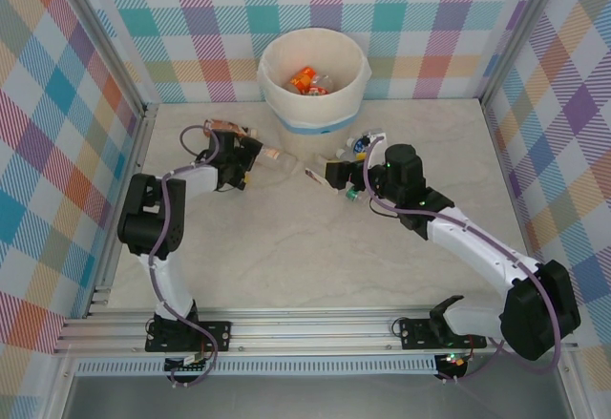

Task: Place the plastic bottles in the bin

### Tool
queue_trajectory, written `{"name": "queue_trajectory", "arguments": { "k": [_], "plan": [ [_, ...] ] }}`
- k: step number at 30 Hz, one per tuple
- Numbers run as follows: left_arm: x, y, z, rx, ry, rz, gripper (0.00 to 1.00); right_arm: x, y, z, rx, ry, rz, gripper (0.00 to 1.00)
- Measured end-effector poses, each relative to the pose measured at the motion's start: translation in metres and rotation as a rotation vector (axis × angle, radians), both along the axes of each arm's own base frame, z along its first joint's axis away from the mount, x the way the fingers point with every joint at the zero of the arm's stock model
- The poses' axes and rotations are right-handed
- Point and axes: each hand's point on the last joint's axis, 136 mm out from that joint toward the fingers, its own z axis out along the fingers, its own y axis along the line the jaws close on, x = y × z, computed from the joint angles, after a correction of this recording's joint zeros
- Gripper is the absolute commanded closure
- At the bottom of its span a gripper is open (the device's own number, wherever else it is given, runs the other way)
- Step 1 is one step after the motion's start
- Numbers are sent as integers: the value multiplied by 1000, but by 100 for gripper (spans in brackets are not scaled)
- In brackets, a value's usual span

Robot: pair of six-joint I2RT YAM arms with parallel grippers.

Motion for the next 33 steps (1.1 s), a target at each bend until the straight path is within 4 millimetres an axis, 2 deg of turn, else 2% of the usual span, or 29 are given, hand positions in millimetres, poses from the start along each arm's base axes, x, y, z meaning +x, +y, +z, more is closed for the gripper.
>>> {"name": "queue_trajectory", "arguments": {
  "k": [7, 11, 17, 21, 26, 33],
  "plan": [
    [31, -17, 24, 66, -13, -20, 9, 2, -2, 2, -20, -27, -9, 0],
    [43, -18, 20, 126, 35, -35, 9, 1, -4, 5, -21, -38, -13, 0],
    [33, -19, 1, 251, 145, -65, 12, -10, -11, 19, 1, -73, -14, 0],
    [42, -28, 0, 291, 150, -93, 15, -13, -13, 22, 6, -80, -13, 0],
    [49, -38, 0, 356, 141, -159, 21, -15, -14, 17, -12, -66, -9, 0],
    [29, -37, -23, 422, 207, -251, 24, -17, -14, 13, -22, -53, -6, 0]
  ]
}}
